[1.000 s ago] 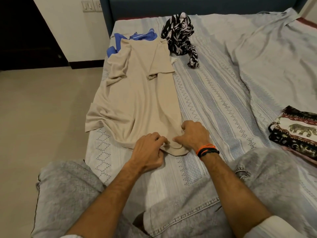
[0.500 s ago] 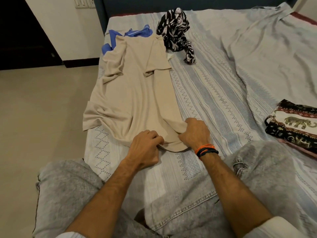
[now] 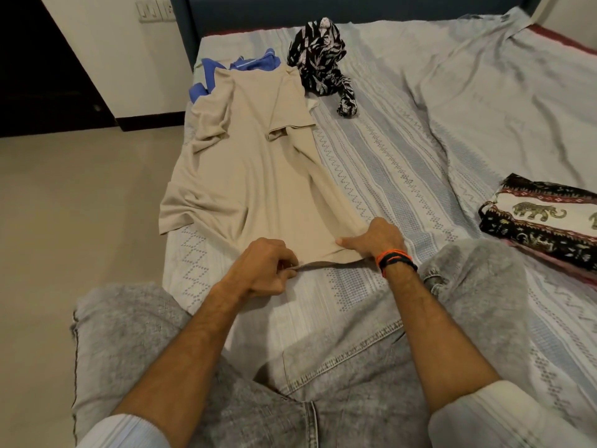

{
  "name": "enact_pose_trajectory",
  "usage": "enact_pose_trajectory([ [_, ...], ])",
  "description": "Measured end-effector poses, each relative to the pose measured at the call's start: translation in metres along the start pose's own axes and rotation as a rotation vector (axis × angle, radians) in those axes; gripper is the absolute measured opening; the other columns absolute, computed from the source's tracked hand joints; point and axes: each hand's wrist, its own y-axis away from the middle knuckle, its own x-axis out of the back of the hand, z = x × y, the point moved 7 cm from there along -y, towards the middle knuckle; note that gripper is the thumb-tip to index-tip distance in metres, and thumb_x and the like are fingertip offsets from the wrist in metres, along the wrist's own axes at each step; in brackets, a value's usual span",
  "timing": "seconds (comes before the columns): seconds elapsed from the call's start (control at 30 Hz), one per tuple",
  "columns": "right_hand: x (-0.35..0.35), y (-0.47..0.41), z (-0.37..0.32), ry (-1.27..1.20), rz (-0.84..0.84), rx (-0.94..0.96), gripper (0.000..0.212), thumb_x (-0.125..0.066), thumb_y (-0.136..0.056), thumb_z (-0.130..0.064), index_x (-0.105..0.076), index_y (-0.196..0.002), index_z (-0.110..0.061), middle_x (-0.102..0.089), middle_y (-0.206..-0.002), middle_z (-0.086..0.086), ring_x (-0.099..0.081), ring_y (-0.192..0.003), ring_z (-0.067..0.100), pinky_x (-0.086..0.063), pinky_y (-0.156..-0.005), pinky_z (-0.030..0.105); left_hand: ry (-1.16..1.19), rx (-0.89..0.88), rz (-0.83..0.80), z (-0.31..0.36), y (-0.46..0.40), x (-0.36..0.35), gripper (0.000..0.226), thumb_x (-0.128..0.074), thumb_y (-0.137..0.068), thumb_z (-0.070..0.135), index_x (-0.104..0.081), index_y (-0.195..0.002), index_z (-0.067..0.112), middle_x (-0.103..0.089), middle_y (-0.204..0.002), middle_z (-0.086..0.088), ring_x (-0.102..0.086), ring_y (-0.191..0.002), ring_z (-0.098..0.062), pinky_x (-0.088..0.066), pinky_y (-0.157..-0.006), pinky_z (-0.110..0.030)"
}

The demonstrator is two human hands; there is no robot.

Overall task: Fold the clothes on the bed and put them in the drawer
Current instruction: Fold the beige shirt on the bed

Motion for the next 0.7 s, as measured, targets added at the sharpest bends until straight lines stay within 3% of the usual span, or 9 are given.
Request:
enact_pose_trajectory([
  [0.1,0.002,0.002,0.0,-0.066,0.015,0.002,0.072,-0.082,-0.073,-0.05,-0.055,-0.121,-0.003,-0.062,-0.118,0.015,-0.059,-0.112,0.035,-0.049,-0.084,0.038,-0.126,-0.009,0.057,0.002,0.004,-0.005,0.034,-0.067,-0.076,0.032,-0.071,-0.108,0.021,-0.064,-0.096,0.001,-0.059,-0.084,-0.02,-0.05,-0.073,-0.036],
  [0.2,-0.004,-0.002,-0.003,-0.542,-0.05,-0.027,0.049,-0.085,-0.072,-0.028,-0.065,-0.108,-0.002,-0.069,-0.103,0.008,-0.067,-0.095,0.029,-0.057,-0.081,0.039,-0.233,0.023,0.131,0.006,0.007,-0.009,0.04,-0.061,-0.079,0.032,-0.062,-0.117,0.02,-0.057,-0.111,-0.001,-0.052,-0.097,-0.021,-0.043,-0.082,-0.037],
  [0.27,-0.005,-0.005,-0.005,-0.812,-0.058,-0.065,0.024,-0.081,-0.075,-0.014,-0.069,-0.093,-0.004,-0.073,-0.088,0.013,-0.068,-0.068,0.025,-0.06,-0.071,0.042,-0.261,0.09,0.166,0.001,0.007,-0.007,0.037,-0.059,-0.081,0.027,-0.06,-0.117,0.018,-0.058,-0.111,-0.002,-0.052,-0.096,-0.023,-0.042,-0.082,-0.037],
  [0.37,0.002,-0.007,0.0,-0.858,0.025,-0.091,0.012,-0.076,-0.08,-0.006,-0.065,-0.085,-0.006,-0.066,-0.071,0.007,-0.057,-0.046,0.017,-0.052,-0.05,0.029,-0.277,0.168,0.209,-0.014,0.004,0.0,0.039,-0.069,-0.073,0.014,-0.065,-0.111,0.014,-0.062,-0.105,-0.006,-0.057,-0.091,-0.027,-0.045,-0.077,-0.04],
  [0.47,0.003,-0.012,0.005,-0.727,0.119,-0.074,0.017,-0.08,-0.075,-0.012,-0.068,-0.086,-0.008,-0.07,-0.081,0.008,-0.066,-0.061,0.023,-0.057,-0.055,0.033,-0.278,0.18,0.239,-0.023,0.004,0.006,0.042,-0.074,-0.061,-0.006,-0.069,-0.1,0.009,-0.065,-0.095,-0.012,-0.062,-0.081,-0.034,-0.049,-0.063,-0.04],
  [0.57,0.003,-0.013,0.003,-0.476,0.224,-0.038,0.032,-0.079,-0.074,-0.016,-0.069,-0.103,-0.007,-0.07,-0.099,0.01,-0.068,-0.088,0.031,-0.059,-0.074,0.041,-0.309,0.166,0.29,-0.021,0.005,0.012,0.051,-0.073,-0.053,-0.018,-0.071,-0.098,0.007,-0.067,-0.09,-0.012,-0.063,-0.074,-0.033,-0.047,-0.051,-0.034],
  [0.7,0.012,-0.01,0.002,-0.252,0.371,-0.049,0.038,-0.068,-0.081,-0.009,-0.059,-0.118,-0.005,-0.065,-0.112,0.019,-0.062,-0.103,0.038,-0.052,-0.082,0.042,-0.39,0.203,0.295,-0.025,0.006,0.011,0.058,-0.07,-0.053,-0.019,-0.07,-0.105,0.006,-0.069,-0.093,-0.013,-0.063,-0.076,-0.033,-0.049,-0.062,-0.038],
])
